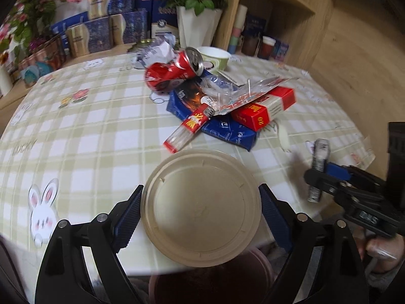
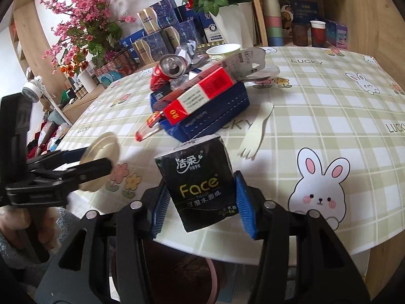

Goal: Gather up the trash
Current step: 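Grasp the white round lid with the left gripper while the right gripper holds the tissue pack, then lower the tissue pack into the bin and open the right gripper, then lower the white lid into the bin and open the left gripper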

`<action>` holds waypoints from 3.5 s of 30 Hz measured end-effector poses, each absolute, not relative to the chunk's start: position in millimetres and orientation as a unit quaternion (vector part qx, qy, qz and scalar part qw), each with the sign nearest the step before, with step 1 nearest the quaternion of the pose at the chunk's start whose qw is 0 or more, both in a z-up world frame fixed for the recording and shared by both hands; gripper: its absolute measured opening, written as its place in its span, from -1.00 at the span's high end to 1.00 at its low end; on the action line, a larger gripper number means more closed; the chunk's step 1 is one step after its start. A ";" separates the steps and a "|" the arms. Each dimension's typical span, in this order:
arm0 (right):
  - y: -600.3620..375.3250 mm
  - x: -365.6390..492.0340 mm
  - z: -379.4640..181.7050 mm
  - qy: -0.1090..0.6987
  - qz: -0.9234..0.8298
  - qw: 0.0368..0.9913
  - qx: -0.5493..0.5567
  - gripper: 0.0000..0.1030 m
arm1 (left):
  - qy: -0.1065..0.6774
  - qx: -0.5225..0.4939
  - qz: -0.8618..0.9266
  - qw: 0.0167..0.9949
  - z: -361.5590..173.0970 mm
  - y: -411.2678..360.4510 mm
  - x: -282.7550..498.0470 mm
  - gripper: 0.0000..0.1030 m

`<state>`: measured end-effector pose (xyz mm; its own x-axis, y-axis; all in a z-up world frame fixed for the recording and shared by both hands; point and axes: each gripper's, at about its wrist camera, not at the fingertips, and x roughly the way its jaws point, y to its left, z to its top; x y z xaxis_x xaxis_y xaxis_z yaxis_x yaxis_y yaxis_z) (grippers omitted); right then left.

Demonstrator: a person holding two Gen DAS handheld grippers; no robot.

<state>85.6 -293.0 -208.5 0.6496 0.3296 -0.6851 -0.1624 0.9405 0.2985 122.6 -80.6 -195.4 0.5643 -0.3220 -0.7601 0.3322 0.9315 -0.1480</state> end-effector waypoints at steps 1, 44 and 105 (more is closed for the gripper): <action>-291.0 82.6 -207.5 0.396 0.139 0.902 0.104 0.02 | 0.428 0.002 -0.184 0.885 -193.7 -75.9 113.9 -0.66; -199.0 13.7 -272.7 0.528 0.176 0.831 0.004 -0.33 | 0.411 -0.047 -0.160 0.896 -199.0 -1.9 -0.9 -0.67; -246.7 -3.3 -212.5 0.343 0.086 0.932 -0.081 -0.89 | 0.422 -0.041 -0.165 0.891 -225.6 -1.5 11.0 -0.82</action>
